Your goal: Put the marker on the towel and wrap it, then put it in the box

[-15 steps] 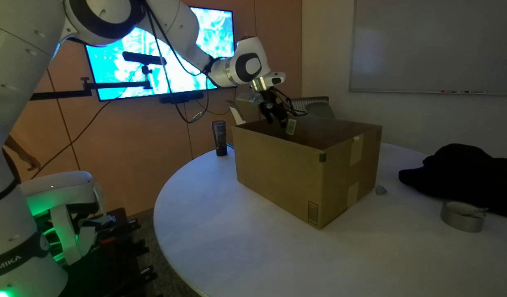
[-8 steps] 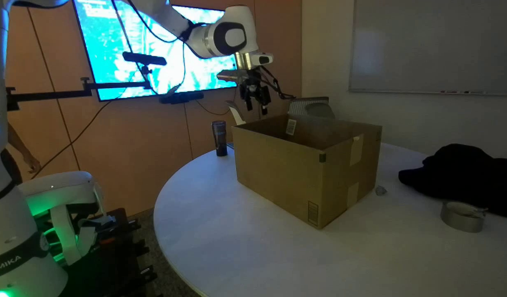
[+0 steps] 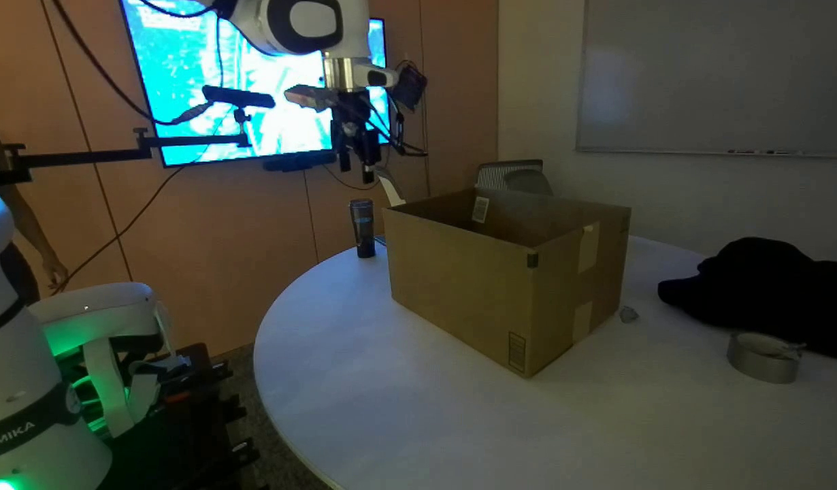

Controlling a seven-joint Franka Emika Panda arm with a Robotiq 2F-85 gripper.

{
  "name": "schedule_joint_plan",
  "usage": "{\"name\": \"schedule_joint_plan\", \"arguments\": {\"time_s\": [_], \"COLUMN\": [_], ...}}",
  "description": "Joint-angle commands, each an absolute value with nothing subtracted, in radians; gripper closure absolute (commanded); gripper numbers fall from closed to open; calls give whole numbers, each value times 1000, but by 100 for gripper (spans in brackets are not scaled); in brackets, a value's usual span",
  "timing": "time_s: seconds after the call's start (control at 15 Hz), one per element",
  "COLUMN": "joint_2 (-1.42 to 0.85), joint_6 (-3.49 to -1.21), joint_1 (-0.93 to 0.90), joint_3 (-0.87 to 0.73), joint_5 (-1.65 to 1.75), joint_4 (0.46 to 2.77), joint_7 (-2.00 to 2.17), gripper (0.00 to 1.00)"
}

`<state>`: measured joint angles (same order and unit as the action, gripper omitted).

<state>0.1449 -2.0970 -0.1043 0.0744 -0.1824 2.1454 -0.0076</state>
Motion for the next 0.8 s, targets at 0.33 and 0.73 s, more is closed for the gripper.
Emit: {"name": "schedule_joint_plan", "arguments": {"time_s": [0.33,0.73], "joint_2": [659,536], "joint_6": [-2025,-2027], "joint_1": [-152,-139], "joint_3": [83,77], "joint_5": [-290,-260], "joint_4": [2657,2570], "joint_7": [1,-6], "gripper": [0,0]}}
